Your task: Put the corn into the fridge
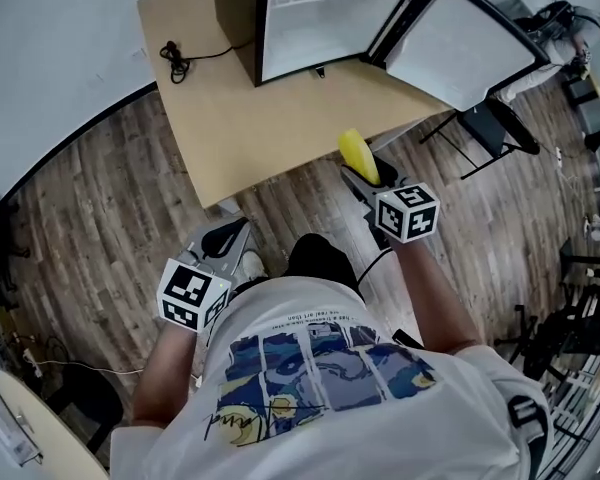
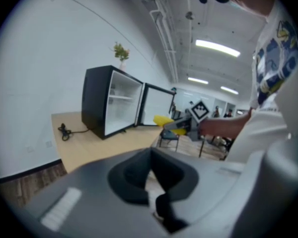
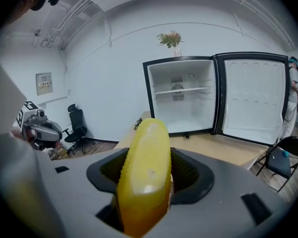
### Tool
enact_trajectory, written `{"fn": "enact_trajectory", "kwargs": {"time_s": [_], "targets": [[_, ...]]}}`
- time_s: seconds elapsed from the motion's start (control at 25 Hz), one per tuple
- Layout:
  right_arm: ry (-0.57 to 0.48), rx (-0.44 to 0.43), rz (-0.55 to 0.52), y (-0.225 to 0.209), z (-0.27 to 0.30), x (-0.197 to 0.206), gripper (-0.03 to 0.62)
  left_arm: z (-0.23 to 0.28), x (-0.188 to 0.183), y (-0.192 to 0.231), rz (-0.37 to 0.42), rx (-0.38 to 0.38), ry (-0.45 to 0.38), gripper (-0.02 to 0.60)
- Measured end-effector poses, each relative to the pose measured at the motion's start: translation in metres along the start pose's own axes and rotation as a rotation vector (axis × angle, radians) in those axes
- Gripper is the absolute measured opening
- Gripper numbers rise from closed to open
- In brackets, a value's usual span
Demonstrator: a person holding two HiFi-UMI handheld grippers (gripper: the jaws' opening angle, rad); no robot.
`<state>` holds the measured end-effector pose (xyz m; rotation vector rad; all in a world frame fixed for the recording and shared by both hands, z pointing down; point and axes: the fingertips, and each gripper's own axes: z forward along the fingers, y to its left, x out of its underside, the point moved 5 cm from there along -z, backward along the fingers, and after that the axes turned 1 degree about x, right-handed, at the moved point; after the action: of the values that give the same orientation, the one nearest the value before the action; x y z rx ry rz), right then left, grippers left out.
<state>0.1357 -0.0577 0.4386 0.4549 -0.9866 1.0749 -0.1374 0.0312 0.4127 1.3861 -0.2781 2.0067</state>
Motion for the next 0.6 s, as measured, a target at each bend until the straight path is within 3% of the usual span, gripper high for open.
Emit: {"fn": "enact_trajectory", "kwargs": {"time_s": [0.6], "targets": [[0.018, -0.011, -0.06, -0.103, 0.13, -0.065, 0.255, 0.061, -0.048, 0.055, -0.075, -0.154, -0.032, 0.009]]}}
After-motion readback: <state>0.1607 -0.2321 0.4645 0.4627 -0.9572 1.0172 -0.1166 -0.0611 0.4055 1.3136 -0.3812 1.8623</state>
